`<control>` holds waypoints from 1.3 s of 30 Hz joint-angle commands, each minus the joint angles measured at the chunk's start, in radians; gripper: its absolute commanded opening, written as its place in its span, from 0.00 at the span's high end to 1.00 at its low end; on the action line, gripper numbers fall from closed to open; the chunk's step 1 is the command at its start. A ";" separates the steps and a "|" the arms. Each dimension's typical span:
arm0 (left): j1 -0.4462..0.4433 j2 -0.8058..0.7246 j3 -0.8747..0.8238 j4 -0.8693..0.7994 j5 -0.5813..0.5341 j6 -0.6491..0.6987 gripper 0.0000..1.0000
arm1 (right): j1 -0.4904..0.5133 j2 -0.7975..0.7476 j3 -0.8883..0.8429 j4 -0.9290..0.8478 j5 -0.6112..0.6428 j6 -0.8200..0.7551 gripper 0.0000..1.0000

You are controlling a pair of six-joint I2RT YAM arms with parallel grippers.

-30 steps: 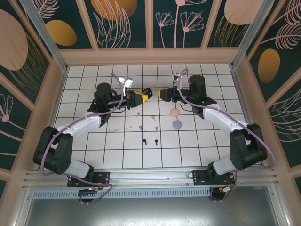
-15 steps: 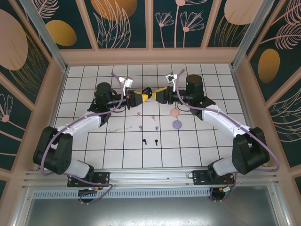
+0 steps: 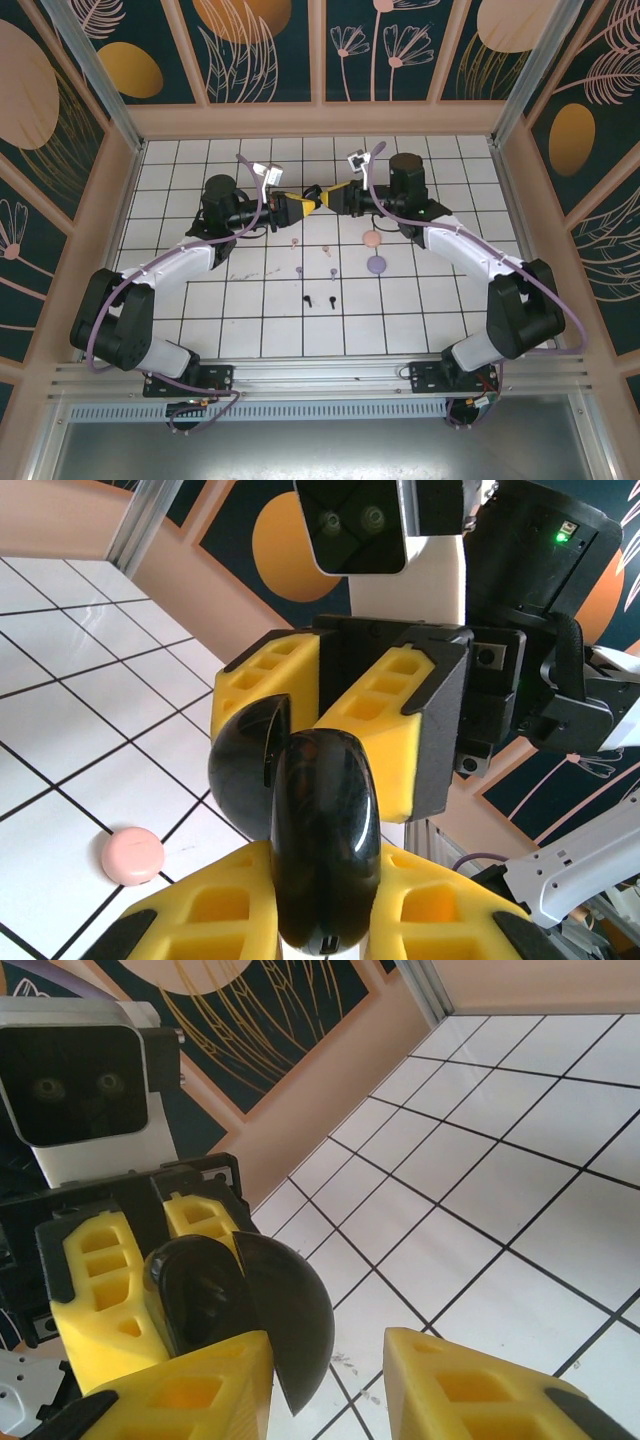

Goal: Insert the wireless bluetooth earbuds into the charging case

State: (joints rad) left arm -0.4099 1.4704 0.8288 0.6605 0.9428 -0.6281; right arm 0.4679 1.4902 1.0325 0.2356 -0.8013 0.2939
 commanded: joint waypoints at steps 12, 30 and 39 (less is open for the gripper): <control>-0.003 0.003 0.033 0.014 0.027 0.023 1.00 | 0.021 0.023 0.031 -0.002 -0.010 -0.027 0.66; -0.003 0.003 0.019 0.010 0.042 0.027 1.00 | 0.023 0.055 0.090 -0.029 -0.037 -0.035 0.87; -0.003 0.001 0.012 -0.002 -0.001 0.039 0.86 | 0.026 0.044 0.095 -0.060 -0.029 -0.052 1.00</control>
State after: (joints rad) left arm -0.4076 1.4715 0.8326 0.6502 0.9394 -0.6197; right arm 0.4862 1.5349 1.0897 0.1734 -0.8154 0.2657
